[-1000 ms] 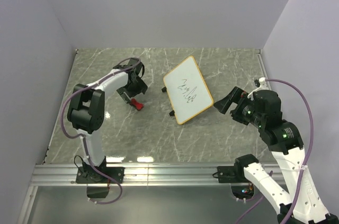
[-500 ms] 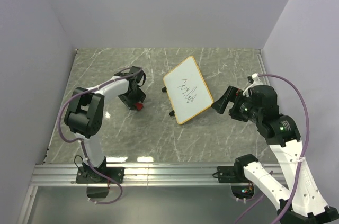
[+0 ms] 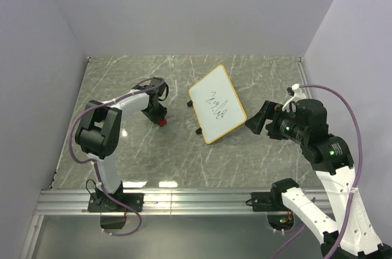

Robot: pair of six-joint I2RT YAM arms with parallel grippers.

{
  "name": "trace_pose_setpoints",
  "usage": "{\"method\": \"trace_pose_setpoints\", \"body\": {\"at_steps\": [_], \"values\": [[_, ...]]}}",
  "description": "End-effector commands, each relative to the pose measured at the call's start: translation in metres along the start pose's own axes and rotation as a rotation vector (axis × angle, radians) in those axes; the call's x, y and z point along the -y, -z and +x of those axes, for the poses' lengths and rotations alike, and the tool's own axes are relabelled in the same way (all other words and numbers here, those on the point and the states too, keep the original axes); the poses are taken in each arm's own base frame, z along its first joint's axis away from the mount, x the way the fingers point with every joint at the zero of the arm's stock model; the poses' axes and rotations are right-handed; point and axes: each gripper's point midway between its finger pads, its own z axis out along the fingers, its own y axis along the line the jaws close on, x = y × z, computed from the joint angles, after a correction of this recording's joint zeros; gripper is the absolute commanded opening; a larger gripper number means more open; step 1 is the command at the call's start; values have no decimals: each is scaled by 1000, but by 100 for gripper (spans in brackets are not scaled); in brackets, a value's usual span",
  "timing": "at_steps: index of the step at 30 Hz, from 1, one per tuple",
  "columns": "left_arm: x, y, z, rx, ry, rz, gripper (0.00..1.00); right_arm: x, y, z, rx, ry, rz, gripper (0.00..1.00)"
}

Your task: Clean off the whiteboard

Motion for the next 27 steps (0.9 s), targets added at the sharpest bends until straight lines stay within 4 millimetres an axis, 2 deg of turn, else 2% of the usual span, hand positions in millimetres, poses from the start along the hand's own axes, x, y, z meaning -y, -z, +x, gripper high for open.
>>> {"method": "trace_pose_setpoints", "body": {"at_steps": [1,5,6,8,9,11,12,14,15,16,17,19,21,27], "values": [[-5,-10,7,-11,21,-6,2,-33,-1,-11,-15,39,-153,100],[25,18,-1,14,-75,117,0,-48,-23,-33,2,-8,-195,100],[47,32,-7,35,-94,188,0,-45,-35,-37,-12,-24,-177,100],[74,52,-6,50,-178,275,0,-37,-51,-49,8,-26,-117,100],[100,72,-9,52,-201,355,0,-31,-64,-53,-8,-31,-81,100],[124,86,0,39,-282,418,0,-25,-75,-65,7,-39,-36,100],[147,110,-2,48,-301,491,0,-24,-85,-72,4,-48,-18,100],[176,137,11,43,-372,594,0,-22,-96,-83,21,-48,-4,100],[187,148,18,33,-398,644,0,-20,-107,-88,11,-43,11,100],[199,164,37,-5,-447,723,0,-19,-113,-91,10,-38,22,100],[211,176,43,-17,-466,773,0,-17,-120,-95,6,-33,33,100],[220,192,65,-63,-519,831,0,-8,-140,-103,-11,-17,73,100],[227,204,74,-90,-543,875,0,0,-157,-109,-27,-8,99,100],[222,218,96,-165,-610,945,0,14,-195,-118,-53,-28,130,100]]}}
